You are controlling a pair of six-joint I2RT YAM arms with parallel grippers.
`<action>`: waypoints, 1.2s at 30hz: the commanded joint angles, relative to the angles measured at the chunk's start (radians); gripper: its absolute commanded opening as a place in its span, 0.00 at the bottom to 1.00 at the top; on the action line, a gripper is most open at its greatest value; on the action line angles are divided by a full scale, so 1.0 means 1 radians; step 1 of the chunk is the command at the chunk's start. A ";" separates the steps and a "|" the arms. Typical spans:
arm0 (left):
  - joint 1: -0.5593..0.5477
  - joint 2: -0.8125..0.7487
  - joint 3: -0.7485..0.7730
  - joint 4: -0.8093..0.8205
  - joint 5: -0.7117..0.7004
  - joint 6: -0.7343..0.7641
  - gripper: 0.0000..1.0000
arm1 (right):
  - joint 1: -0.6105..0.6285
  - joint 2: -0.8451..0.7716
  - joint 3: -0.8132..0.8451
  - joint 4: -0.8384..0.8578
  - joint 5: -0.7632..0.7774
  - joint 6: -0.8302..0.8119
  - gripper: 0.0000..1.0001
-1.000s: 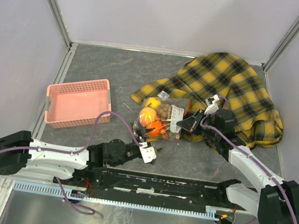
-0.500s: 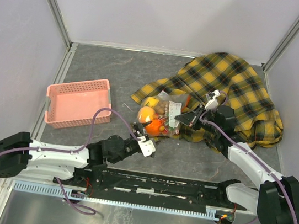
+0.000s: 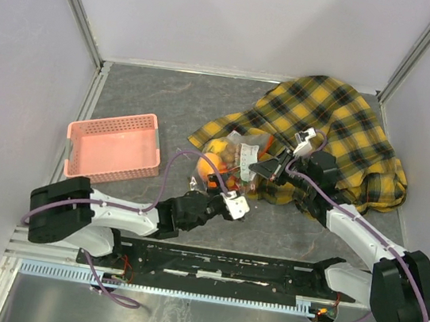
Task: Open the zip-top bag and remove the fake food
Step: Pick up the zipper food storage bag at the center of the board.
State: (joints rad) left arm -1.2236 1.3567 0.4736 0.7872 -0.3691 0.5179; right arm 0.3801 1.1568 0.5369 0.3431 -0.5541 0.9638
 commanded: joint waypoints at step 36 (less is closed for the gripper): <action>0.201 -0.434 0.059 -0.277 0.270 -0.292 0.03 | 0.085 -0.245 0.237 -0.236 -0.016 -0.445 0.85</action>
State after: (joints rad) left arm -1.1057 1.0649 0.5220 0.5838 -0.3298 0.3977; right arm 0.4614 1.0084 0.6716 0.2638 -0.5671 0.8299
